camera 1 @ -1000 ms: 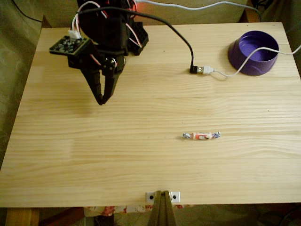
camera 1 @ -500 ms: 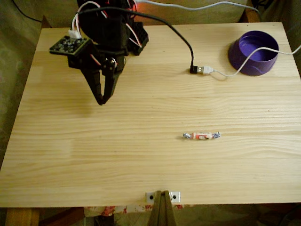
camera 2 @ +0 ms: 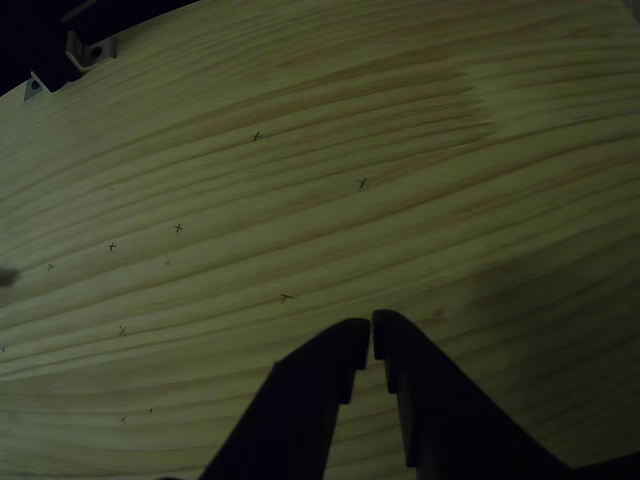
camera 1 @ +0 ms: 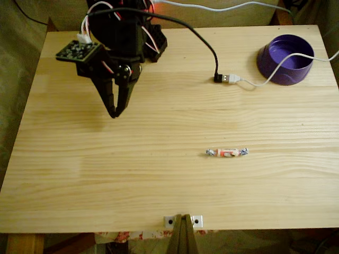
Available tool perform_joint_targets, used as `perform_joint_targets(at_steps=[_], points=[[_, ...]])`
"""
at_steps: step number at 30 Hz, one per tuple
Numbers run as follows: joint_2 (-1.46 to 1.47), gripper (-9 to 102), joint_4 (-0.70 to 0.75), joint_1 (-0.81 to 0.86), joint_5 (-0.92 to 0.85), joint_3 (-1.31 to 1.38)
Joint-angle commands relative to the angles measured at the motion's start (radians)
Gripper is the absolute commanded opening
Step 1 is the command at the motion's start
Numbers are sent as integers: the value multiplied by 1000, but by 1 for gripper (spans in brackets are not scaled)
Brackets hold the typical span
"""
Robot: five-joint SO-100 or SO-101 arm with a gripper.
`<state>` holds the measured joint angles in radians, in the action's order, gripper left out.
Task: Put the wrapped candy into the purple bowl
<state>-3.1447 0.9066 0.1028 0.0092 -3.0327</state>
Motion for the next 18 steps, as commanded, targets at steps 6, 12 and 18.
perform_joint_targets(at_steps=[6, 12, 18], points=[[-11, -2, -25, -9, -3, 20], [-11, -2, -25, -5, 5, 20], [-11, -2, -25, -5, 0, 20]])
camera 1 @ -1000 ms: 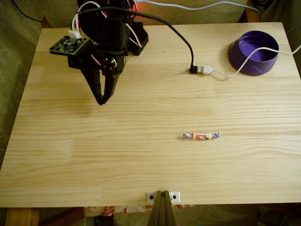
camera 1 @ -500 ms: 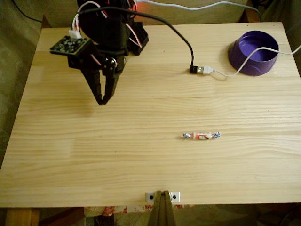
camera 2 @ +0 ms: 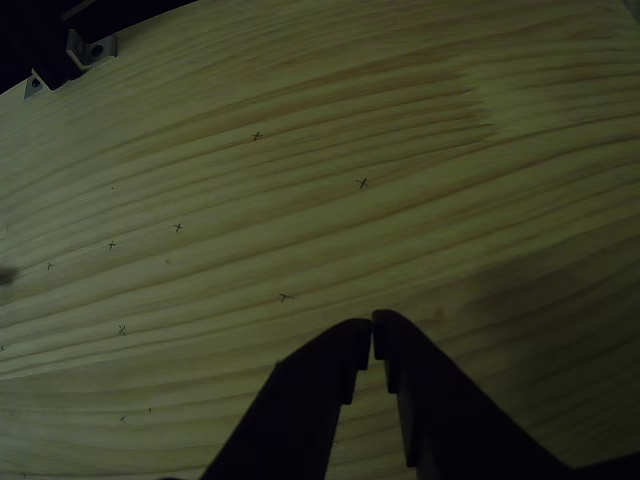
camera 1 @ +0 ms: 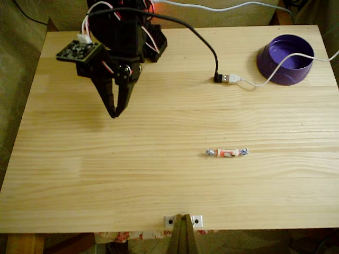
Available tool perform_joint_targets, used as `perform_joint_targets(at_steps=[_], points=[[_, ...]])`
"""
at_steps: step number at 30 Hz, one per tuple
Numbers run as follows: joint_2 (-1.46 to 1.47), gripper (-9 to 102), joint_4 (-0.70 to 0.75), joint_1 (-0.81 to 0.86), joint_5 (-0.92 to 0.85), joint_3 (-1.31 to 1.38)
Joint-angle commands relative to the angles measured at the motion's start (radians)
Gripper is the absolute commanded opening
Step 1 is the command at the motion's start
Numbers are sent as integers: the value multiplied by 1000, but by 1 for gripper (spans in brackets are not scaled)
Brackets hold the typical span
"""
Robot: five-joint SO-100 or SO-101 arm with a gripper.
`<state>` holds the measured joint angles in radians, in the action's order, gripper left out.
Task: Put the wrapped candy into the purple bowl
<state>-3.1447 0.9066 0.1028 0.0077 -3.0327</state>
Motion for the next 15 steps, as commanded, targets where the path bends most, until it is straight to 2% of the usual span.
perform_joint_targets(at_steps=[1, 9, 15], points=[[-11, -2, -25, -12, -8, 20], [6, -2, -6, -12, -40, 38], [183, -2, -12, 74, -46, 215]])
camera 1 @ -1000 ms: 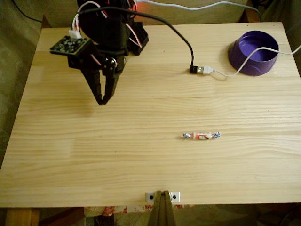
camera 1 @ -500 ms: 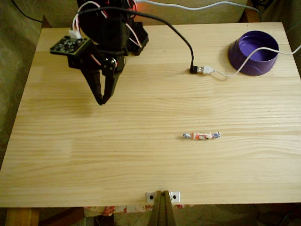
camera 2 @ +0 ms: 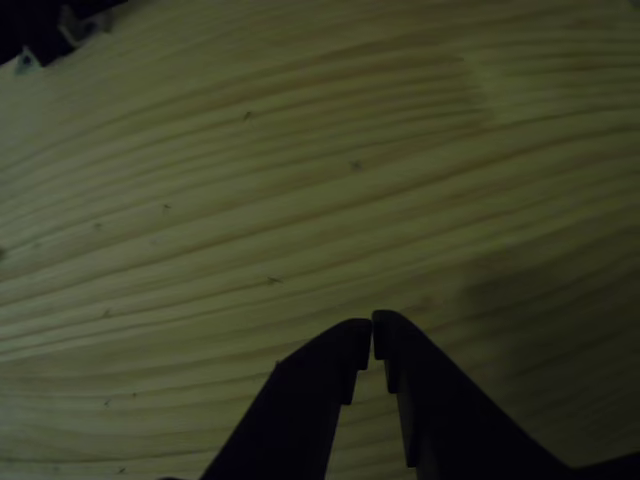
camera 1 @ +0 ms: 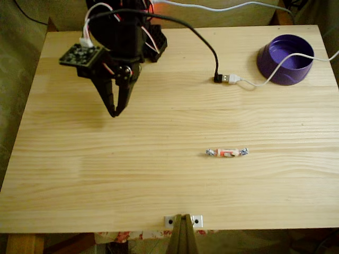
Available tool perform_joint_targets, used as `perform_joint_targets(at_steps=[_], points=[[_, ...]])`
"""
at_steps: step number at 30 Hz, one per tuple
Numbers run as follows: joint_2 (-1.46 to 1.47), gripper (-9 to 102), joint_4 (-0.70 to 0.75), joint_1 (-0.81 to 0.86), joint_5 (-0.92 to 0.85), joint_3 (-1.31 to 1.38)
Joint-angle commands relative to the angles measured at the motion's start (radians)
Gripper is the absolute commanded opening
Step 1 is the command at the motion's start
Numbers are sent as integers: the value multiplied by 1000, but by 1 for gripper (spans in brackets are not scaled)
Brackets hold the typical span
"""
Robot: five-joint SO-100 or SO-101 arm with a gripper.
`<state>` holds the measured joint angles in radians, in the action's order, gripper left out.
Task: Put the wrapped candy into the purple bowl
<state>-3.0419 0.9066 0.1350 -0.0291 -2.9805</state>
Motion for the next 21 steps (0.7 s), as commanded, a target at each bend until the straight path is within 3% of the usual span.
perform_joint_targets(at_steps=[1, 9, 12, 21], points=[[115, -2, -20, 54, -17, 199], [403, -2, -15, -29, -255, 497], [511, -1, 51, -118, -627, 623], [831, 0, 78, -290, -762, 904]])
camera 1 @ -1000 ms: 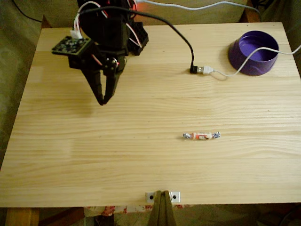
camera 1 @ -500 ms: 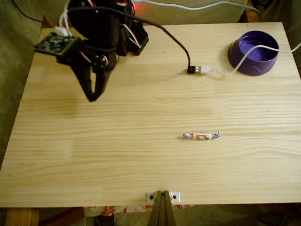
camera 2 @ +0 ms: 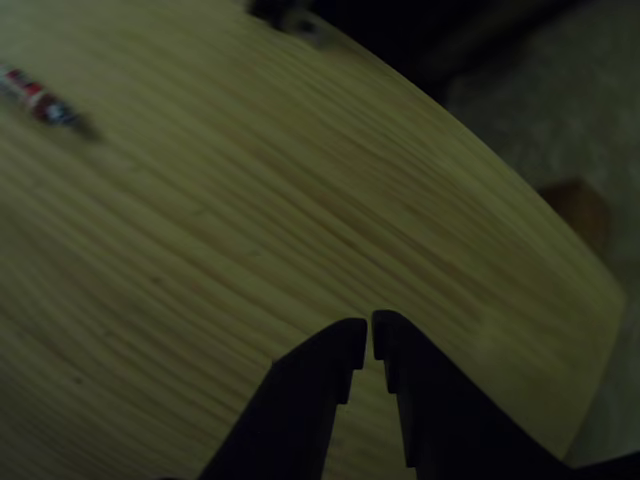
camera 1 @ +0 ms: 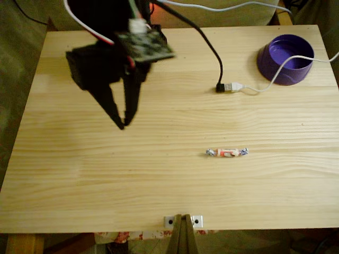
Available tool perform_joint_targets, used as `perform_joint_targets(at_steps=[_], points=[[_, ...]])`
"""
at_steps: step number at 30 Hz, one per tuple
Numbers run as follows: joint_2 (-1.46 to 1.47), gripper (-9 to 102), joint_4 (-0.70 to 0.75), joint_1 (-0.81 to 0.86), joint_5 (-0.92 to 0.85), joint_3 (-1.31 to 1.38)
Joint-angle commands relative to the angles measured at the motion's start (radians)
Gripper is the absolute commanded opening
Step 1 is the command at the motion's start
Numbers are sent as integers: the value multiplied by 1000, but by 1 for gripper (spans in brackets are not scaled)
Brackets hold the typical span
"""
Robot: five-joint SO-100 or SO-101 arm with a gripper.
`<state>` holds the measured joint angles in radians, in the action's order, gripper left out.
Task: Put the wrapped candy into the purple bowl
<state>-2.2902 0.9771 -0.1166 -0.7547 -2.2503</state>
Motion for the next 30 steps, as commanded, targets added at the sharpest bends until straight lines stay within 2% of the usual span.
perform_joint_targets(at_steps=[1, 15, 30], points=[[109, -1, 17, -52, -51, 201], [603, -2, 184, -313, -98, 664], [945, 0, 206, -460, -143, 905]])
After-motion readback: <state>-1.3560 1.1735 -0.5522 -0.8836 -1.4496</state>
